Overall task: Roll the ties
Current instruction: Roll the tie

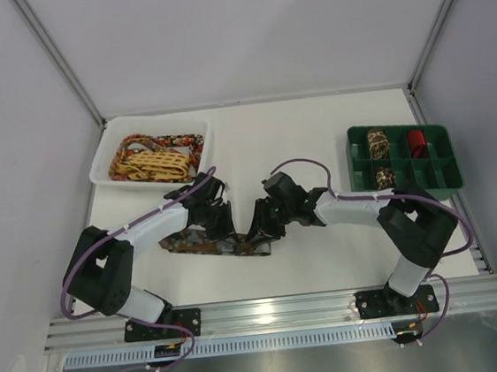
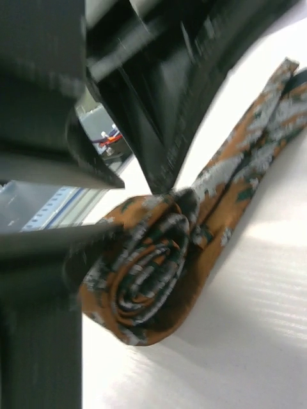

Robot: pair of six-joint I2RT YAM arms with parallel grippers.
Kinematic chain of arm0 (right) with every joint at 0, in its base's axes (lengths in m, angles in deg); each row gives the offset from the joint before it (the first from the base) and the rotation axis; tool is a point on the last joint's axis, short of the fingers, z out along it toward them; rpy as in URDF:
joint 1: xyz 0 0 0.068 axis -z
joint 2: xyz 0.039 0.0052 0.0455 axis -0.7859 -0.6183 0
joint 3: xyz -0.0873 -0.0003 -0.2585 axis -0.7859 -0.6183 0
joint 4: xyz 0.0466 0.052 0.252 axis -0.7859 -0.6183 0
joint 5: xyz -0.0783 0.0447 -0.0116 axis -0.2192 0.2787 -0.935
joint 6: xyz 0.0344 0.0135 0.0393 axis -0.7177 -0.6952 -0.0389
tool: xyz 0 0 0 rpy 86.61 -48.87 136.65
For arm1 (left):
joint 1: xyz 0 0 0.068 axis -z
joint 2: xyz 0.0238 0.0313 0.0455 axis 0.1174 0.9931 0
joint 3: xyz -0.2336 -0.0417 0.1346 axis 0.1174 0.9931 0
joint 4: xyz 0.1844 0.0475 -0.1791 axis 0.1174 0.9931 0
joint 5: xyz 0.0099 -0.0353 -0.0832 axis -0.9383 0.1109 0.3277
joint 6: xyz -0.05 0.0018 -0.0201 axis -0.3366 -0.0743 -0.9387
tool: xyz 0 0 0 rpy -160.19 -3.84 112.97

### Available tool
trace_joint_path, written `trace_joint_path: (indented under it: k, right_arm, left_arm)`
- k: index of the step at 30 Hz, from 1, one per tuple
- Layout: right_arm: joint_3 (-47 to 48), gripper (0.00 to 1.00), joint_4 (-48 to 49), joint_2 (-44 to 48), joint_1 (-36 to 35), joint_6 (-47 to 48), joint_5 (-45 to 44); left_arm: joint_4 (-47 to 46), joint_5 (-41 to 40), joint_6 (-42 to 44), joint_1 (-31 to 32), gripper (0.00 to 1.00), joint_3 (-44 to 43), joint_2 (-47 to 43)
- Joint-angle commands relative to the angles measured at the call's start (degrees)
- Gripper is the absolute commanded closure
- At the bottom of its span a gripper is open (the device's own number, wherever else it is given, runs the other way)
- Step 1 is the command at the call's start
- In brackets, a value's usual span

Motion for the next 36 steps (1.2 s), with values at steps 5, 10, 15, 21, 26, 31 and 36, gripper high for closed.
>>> trace_joint_path:
  k: [5, 10, 15, 21, 26, 31, 36]
  right_arm:
    - [4.09, 0.53, -11.62, 7.25, 4.01, 8.38, 1.51]
    - [-2.05, 0.3, -9.02, 10.06, 6.3, 10.67, 4.48]
    - [-6.37, 0.18, 0.22, 6.64, 7.0, 10.5, 8.72]
    - [-8.04, 0.17, 8.13, 2.6, 7.09, 10.76, 7.92]
    - [-8.22, 0.18, 13.85, -0.74, 7.18, 10.67, 8.81]
    - [-8.22, 0.25, 17.81, -3.99, 7.09, 8.22, 10.74]
    - [-7.78, 0.45, 16.15, -3.38, 7.0, 6.28, 10.74]
  left_arm:
    - [-1.6, -0.28, 1.54, -0.35, 1.0, -3.32, 2.44]
    - [-1.25, -0.54, 1.71, -0.35, 1.0, -4.64, 3.41]
    - [-1.07, -0.98, 1.98, -0.35, 0.99, -4.99, 4.02]
    - [-0.98, -1.25, 2.5, -0.35, 1.0, -5.52, 5.07]
    - [-0.9, -1.69, 2.77, -0.35, 1.0, -5.96, 5.52]
    - [-1.07, -1.95, 3.03, -0.35, 0.99, -6.13, 6.04]
    - [-1.6, -2.21, 3.38, -0.35, 1.0, -6.48, 6.83]
